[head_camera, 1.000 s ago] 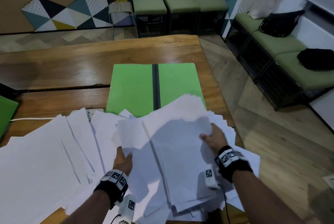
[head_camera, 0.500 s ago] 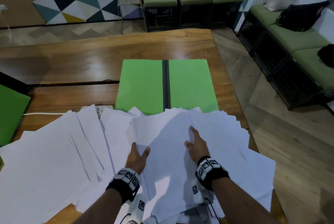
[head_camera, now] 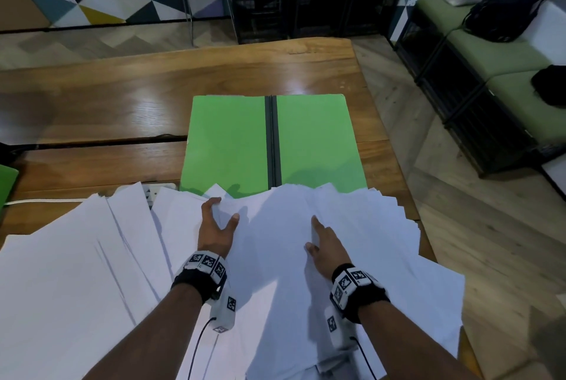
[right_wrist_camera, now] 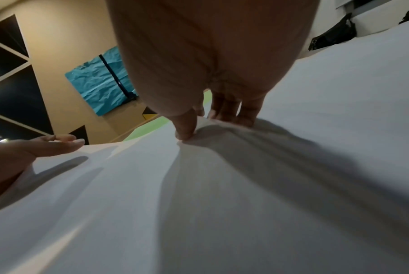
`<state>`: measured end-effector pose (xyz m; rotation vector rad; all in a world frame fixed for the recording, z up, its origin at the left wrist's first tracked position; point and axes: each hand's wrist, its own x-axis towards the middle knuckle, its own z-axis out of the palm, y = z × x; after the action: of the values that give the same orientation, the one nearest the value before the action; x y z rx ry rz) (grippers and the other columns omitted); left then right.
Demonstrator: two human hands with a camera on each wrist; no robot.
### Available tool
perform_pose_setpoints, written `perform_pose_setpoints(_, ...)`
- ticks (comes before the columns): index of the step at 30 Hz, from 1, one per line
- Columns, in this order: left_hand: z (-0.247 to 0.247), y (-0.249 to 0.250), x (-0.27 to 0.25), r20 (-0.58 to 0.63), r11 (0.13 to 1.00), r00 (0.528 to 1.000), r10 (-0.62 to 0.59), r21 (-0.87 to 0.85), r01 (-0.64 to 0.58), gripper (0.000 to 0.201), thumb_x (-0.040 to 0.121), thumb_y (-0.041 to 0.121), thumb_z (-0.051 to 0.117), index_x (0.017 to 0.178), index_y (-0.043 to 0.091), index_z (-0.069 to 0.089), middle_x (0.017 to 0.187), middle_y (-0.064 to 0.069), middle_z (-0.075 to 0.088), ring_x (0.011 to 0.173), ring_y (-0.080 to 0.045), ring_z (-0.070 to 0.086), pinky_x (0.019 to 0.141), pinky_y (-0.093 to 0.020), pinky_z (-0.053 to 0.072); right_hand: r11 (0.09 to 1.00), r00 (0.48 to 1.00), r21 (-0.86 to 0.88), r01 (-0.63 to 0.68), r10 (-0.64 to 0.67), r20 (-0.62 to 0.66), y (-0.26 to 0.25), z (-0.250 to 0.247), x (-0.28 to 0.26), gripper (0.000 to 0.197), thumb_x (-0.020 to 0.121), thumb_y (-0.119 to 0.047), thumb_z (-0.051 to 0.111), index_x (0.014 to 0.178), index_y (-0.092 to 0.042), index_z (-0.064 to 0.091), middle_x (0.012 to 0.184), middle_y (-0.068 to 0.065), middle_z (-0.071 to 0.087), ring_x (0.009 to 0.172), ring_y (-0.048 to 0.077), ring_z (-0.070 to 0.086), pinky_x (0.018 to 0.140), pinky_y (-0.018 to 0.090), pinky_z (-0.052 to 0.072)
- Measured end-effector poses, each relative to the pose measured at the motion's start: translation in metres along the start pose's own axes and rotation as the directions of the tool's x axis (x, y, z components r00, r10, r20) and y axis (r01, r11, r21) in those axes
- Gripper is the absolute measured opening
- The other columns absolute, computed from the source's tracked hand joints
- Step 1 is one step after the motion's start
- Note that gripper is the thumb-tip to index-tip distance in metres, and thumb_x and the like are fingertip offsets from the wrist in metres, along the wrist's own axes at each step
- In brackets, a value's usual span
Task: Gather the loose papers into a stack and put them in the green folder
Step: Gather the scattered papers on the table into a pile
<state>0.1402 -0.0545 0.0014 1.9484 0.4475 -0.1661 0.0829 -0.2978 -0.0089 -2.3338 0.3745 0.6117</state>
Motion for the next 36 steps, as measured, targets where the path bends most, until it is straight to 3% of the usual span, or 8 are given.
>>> perform_pose_setpoints(6, 0.0, -0.002, 0.006, -0.107, 0.999, 0.994, 0.008, 0.034, -0.005, 0.031, 0.082, 0.028, 0.071, 0.096, 0.014, 0.047, 0.095, -0.006, 0.058, 0.097, -0.032, 0.058, 0.076, -0.034, 0.041, 1.0, 0.996, -0.005, 0.014, -0.014, -0.088, 0.0, 0.007, -0.003, 0.064, 0.092, -0.029, 0.055, 0.149, -0.023, 0.026, 0.137, 0.007, 0.028, 0.13, 0.024, 0.03, 0.106, 0.031, 0.033)
perform_pose_setpoints(11, 0.0, 0.008, 0.001, -0.043, 0.999, 0.998, 0.045, -0.009, -0.045, 0.049, 0.084, 0.03, 0.071, 0.128, 0.027, 0.049, 0.116, -0.001, 0.055, 0.112, -0.015, 0.046, 0.097, -0.03, 0.037, 1.0, 1.0, 0.029, -0.007, 0.008, -0.009, -0.008, 0.012, -0.001, 0.078, 0.092, -0.033, 0.056, 0.152, -0.015, 0.009, 0.151, 0.01, 0.021, 0.14, 0.026, 0.027, 0.111, 0.033, 0.029)
perform_pose_setpoints(14, -0.003, 0.006, -0.002, -0.02, 0.993, 0.993, 0.112, 0.042, -0.112, 0.035, 0.086, 0.03, 0.068, 0.119, 0.023, 0.059, 0.12, -0.003, 0.063, 0.116, -0.022, 0.055, 0.094, -0.027, 0.038, 0.999, 1.0, 0.036, -0.01, 0.01, 0.014, -0.008, 0.013, -0.001, 0.079, 0.093, -0.031, 0.055, 0.153, -0.014, 0.006, 0.159, 0.004, 0.016, 0.146, 0.022, 0.015, 0.117, 0.034, 0.019)
perform_pose_setpoints(18, -0.011, -0.002, -0.006, 0.02, 0.986, 0.989, 0.15, 0.074, -0.151, 0.046, 0.087, 0.029, 0.066, 0.131, 0.028, 0.053, 0.124, 0.01, 0.055, 0.117, -0.009, 0.048, 0.103, -0.028, 0.036, 0.993, 0.99, 0.097, 0.074, -0.061, -0.129, -0.008, 0.017, -0.012, 0.064, 0.089, -0.022, 0.062, 0.143, -0.015, 0.028, 0.14, 0.003, 0.036, 0.135, 0.02, 0.034, 0.109, 0.03, 0.031)
perform_pose_setpoints(20, -0.013, -0.01, -0.006, 0.076, 0.97, 0.979, 0.189, 0.138, -0.198, 0.04, 0.087, 0.027, 0.067, 0.126, 0.024, 0.058, 0.126, 0.006, 0.058, 0.12, -0.014, 0.051, 0.102, -0.026, 0.035, 0.99, 0.982, 0.074, 0.124, -0.111, -0.154, -0.007, 0.02, -0.019, 0.061, 0.088, -0.021, 0.062, 0.141, -0.016, 0.031, 0.136, 0.001, 0.038, 0.132, 0.019, 0.036, 0.106, 0.029, 0.033)
perform_pose_setpoints(27, -0.019, -0.016, -0.006, 0.1, 0.961, 0.984, 0.145, 0.223, -0.164, 0.045, 0.086, 0.033, 0.066, 0.129, 0.023, 0.055, 0.128, -0.004, 0.061, 0.122, -0.026, 0.054, 0.103, -0.033, 0.04, 0.985, 0.994, 0.136, 0.105, -0.099, -0.051, -0.005, 0.023, -0.031, 0.08, 0.092, -0.025, 0.058, 0.153, -0.019, 0.006, 0.159, -0.003, 0.017, 0.145, 0.013, 0.021, 0.113, 0.019, 0.013)
perform_pose_setpoints(33, -0.024, -0.018, -0.003, 0.101, 0.951, 0.99, 0.099, 0.285, -0.124, 0.049, 0.088, 0.036, 0.063, 0.134, 0.025, 0.05, 0.132, -0.008, 0.059, 0.124, -0.03, 0.052, 0.105, -0.037, 0.039, 0.99, 0.995, 0.111, 0.082, -0.087, 0.039, 0.002, 0.014, -0.037, 0.084, 0.091, -0.025, 0.058, 0.151, -0.036, 0.0, 0.15, 0.006, 0.039, 0.13, 0.027, 0.046, 0.103, 0.03, 0.036)
perform_pose_setpoints(36, -0.022, -0.022, -0.003, 0.102, 0.939, 0.984, 0.148, 0.297, -0.172, 0.033, 0.089, 0.034, 0.062, 0.118, 0.019, 0.061, 0.12, -0.007, 0.066, 0.114, -0.028, 0.058, 0.098, -0.034, 0.043, 0.982, 0.991, 0.135, 0.13, -0.131, 0.0, 0.004, 0.016, -0.037, 0.078, 0.092, -0.02, 0.057, 0.152, -0.031, 0.009, 0.154, -0.001, 0.031, 0.139, 0.019, 0.035, 0.11, 0.025, 0.027)
